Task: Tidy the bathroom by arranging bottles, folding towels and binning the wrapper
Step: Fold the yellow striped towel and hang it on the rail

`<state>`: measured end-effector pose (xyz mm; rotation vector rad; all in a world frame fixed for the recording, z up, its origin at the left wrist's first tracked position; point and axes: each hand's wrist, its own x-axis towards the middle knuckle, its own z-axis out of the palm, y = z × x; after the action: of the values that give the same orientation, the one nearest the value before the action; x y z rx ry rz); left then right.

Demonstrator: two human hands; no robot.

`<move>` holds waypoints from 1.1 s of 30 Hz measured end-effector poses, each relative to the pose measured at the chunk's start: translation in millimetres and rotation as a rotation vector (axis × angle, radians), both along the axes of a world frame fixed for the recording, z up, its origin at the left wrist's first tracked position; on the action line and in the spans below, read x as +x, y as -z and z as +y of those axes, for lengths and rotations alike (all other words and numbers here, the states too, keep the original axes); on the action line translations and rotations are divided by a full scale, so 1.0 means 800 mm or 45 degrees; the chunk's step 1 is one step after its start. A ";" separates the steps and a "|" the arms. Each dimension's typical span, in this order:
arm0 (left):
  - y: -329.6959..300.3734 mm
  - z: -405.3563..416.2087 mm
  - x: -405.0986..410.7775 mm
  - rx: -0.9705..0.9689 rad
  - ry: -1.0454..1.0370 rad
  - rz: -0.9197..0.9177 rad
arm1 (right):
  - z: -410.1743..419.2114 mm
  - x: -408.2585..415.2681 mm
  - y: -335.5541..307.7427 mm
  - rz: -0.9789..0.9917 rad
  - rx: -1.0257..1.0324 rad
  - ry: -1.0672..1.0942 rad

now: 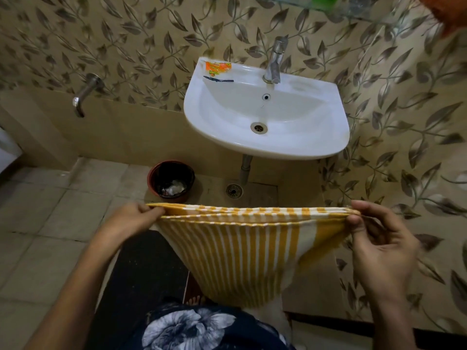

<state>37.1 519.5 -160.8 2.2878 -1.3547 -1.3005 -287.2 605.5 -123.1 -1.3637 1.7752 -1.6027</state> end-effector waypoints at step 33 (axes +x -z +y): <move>0.078 0.021 -0.048 -0.344 1.258 -0.136 | -0.008 0.028 -0.016 0.168 -0.058 -0.607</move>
<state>-1.0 536.2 -223.2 1.5114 -2.6697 -1.0574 -264.5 599.2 -110.2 -1.7846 1.3433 -1.3227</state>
